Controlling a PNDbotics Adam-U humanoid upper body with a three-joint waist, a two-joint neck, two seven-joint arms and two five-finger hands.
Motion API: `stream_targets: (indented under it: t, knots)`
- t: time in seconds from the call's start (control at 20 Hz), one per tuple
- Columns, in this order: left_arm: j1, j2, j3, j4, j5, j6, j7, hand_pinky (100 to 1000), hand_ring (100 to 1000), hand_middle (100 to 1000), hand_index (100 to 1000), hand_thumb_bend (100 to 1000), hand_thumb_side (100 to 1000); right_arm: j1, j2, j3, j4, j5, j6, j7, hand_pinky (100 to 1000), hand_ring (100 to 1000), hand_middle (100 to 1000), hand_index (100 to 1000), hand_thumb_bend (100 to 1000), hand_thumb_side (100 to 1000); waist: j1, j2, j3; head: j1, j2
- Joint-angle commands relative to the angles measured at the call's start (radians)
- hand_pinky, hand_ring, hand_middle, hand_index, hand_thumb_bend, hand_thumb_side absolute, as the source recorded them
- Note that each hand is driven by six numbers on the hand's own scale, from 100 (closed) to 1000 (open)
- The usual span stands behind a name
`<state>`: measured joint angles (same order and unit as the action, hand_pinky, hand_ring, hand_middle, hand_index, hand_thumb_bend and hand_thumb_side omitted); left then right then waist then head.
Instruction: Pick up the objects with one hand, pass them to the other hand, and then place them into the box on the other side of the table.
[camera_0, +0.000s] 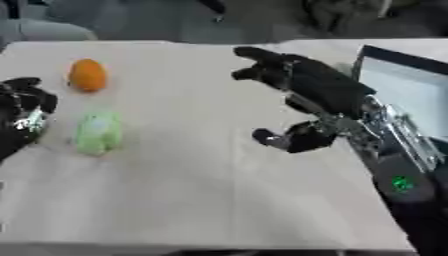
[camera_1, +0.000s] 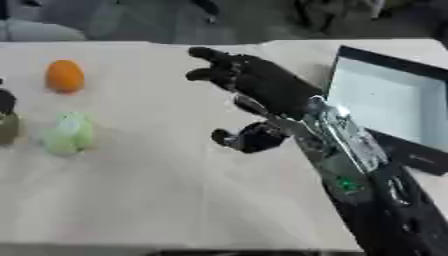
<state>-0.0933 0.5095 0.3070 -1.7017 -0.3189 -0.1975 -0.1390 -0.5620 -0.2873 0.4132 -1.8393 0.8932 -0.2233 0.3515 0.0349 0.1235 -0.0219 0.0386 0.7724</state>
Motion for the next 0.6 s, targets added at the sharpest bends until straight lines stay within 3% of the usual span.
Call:
stream_targets:
  t: [0.05, 0.1, 0.3, 0.6]
  knots:
    - [0.016, 0.18, -0.003, 0.031, -0.18, -0.065, 0.039, 712, 657, 648, 823, 504, 349, -0.007, -0.016, -0.01, -0.007, -0.001, -0.001, -0.003, 850, 828, 1000, 906, 444, 113, 0.005, -0.024, -0.002, 0.0, -0.002]
    - [0.023, 0.223, -0.015, 0.067, -0.244, -0.077, 0.049, 730, 701, 685, 842, 544, 297, -0.006, -0.017, -0.009, -0.006, -0.001, -0.002, -0.003, 850, 828, 1000, 906, 444, 114, 0.008, -0.026, -0.003, 0.0, -0.002]
    - [-0.01, 0.349, -0.088, 0.301, -0.45, -0.118, 0.088, 741, 729, 708, 847, 537, 196, -0.003, -0.018, -0.005, -0.004, -0.004, -0.005, -0.001, 850, 828, 1000, 906, 444, 115, 0.013, -0.033, -0.01, 0.008, -0.002]
    - [-0.162, 0.383, -0.159, 0.594, -0.57, -0.148, 0.086, 733, 722, 699, 839, 580, 209, 0.0, -0.013, -0.001, -0.001, -0.014, -0.005, -0.001, 848, 826, 1000, 905, 443, 116, 0.012, -0.037, -0.021, 0.021, -0.002]
